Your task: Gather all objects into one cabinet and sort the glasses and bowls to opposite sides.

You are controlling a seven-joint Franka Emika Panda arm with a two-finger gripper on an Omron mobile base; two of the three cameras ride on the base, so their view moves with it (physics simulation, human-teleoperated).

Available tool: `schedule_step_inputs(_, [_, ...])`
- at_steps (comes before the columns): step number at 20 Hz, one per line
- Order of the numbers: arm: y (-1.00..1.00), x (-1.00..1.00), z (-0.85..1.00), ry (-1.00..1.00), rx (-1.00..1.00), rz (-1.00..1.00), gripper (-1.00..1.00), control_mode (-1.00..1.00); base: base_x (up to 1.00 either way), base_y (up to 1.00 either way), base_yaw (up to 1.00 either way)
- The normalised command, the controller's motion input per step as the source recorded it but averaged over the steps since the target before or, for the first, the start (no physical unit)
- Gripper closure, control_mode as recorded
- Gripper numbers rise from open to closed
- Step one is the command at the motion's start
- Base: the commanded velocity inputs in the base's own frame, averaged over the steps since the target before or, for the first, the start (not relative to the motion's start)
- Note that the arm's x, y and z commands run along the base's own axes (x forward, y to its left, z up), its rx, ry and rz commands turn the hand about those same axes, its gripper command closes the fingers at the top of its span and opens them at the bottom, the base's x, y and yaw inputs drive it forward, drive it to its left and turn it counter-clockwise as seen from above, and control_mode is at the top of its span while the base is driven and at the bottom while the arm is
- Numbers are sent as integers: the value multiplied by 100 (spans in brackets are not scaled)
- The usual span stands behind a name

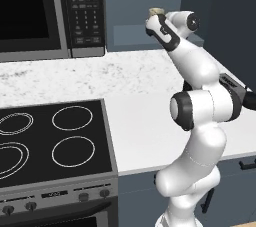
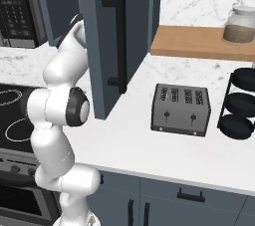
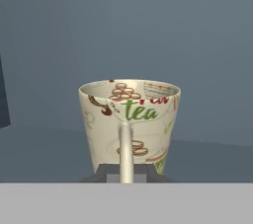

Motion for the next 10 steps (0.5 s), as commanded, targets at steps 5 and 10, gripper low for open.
schedule_step_inputs(5, [0, -51, 18, -7, 0, 0, 100, -100, 0, 0, 0])
schedule_step_inputs(10, [0, -60, 14, -7, 0, 0, 100, -100, 0, 0, 0])
